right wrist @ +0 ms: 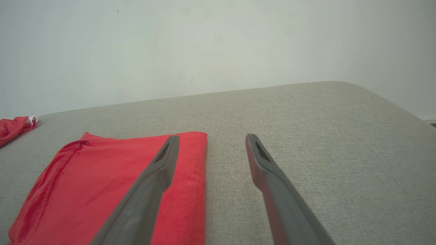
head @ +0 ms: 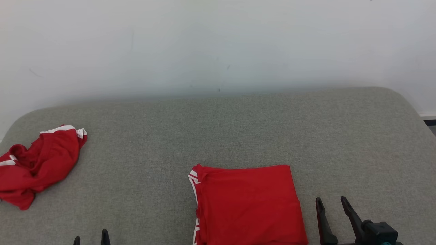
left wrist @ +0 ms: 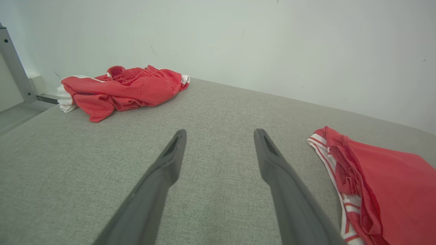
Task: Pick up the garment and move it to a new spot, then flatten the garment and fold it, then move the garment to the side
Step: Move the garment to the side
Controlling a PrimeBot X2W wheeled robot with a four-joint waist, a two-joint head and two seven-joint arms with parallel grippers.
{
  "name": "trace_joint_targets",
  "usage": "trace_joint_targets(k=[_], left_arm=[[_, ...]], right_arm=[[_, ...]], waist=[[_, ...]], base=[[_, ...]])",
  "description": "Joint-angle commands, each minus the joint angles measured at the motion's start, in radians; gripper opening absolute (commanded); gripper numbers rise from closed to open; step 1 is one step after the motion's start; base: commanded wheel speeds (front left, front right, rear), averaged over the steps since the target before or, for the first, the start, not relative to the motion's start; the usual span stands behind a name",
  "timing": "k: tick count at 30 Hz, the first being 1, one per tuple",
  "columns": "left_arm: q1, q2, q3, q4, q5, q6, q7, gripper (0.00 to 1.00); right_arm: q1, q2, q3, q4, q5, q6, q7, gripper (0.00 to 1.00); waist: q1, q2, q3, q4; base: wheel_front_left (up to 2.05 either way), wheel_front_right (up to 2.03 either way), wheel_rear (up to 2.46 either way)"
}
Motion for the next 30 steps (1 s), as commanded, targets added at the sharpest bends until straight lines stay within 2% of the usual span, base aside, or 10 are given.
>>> trace_joint_targets(k=[1, 12, 15, 20, 25, 28, 30], left_arm=[[0.008, -0.001, 0.003, -0.004, 0.006, 0.001, -0.003, 1.0], [-0.001, -0.001, -0.003, -0.01, 0.01, -0.001, -0.003, 1.0], [0.003, -0.001, -0.009, -0.014, 0.009, 0.003, -0.003, 1.0], [0.008, -0.001, -0.022, -0.014, 0.016, 0.0, -0.003, 1.0], [0.018, -0.001, -0.032, -0.013, 0.005, 0.0, -0.003, 1.0], [0.016, -0.001, -0.046, -0.008, 0.009, -0.002, -0.003, 1.0], [0.016, -0.001, -0.049, -0.007, 0.009, -0.003, -0.003, 1.0]], right_arm=[[-0.007, 0.002, 0.001, -0.005, -0.003, -0.002, -0.005, 1.0], [-0.01, -0.006, 0.031, -0.028, -0.003, -0.002, 0.011, 1.0], [-0.022, -0.027, 0.056, -0.046, 0.026, -0.002, 0.063, 1.0], [-0.062, -0.101, 0.077, -0.059, 0.081, -0.002, 0.36, 1.0], [-0.113, -0.142, 0.036, -0.077, 0.107, -0.002, 0.677, 1.0], [-0.153, -0.144, 0.005, -0.061, 0.118, -0.002, 0.815, 1.0], [-0.166, -0.142, 0.004, -0.052, 0.122, -0.002, 0.855, 1.0]], waist=[[0.0, 0.0, 0.001, 0.0], [0.0, 0.0, 0.005, 0.014], [0.0, 0.0, 0.003, 0.02], [0.0, 0.0, -0.001, 0.04], [0.0, 0.0, -0.001, 0.065], [0.0, 0.0, 0.006, 0.084], [0.0, 0.0, 0.008, 0.09]], base=[[0.0, 0.0, 0.0], [0.0, 0.0, 0.0], [0.0, 0.0, 0.0], [0.0, 0.0, 0.0], [0.0, 0.0, 0.0], [0.0, 0.0, 0.0], [0.0, 0.0, 0.0]])
